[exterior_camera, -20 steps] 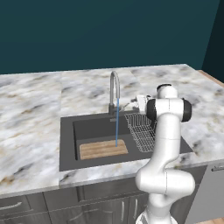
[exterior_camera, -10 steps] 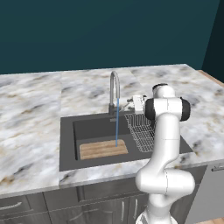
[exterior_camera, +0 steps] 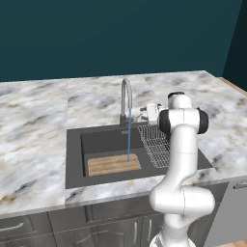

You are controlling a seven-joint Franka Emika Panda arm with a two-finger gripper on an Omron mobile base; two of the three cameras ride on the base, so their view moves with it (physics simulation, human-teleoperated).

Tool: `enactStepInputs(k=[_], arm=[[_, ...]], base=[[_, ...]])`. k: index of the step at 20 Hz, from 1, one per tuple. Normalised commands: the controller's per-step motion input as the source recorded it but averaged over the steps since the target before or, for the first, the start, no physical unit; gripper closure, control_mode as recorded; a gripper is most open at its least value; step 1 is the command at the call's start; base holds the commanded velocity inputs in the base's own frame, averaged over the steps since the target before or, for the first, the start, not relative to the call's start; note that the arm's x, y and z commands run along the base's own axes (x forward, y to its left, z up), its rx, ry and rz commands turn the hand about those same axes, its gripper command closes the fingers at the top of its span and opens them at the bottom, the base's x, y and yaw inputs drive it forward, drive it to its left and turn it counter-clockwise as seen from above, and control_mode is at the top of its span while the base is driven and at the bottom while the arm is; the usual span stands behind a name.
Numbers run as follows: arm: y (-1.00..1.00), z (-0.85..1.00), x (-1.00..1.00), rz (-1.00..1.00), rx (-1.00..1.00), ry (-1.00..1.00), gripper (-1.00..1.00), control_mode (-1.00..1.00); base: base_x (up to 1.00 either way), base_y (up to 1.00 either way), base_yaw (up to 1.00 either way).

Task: Turn on the sink faucet with hot water and rinse the cutting board for ten seconds, then turn off the faucet. Push the cutting board to reach the water if necessary.

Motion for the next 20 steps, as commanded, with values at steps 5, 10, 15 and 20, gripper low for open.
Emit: enactStepInputs(k=[5, 10, 15, 20], arm=[[-0.26, -0.09, 0.16, 0.04, 0.02, 0.0, -1.0, -1.0], [-0.2, -0.24, 0.08, 0.03, 0.01, 0.0, -1.0, -1.0], [-0.01, -0.28, 0.06, 0.0, 0.0, 0.0, -1.0, -1.0], [-0.01, -0.1, 0.17, 0.0, 0.01, 0.0, -1.0, -1.0]], base=[[0.0, 0.0, 0.0], [0.0, 0.0, 0.0], [0.0, 0.0, 0.0], [0.0, 0.0, 0.0]])
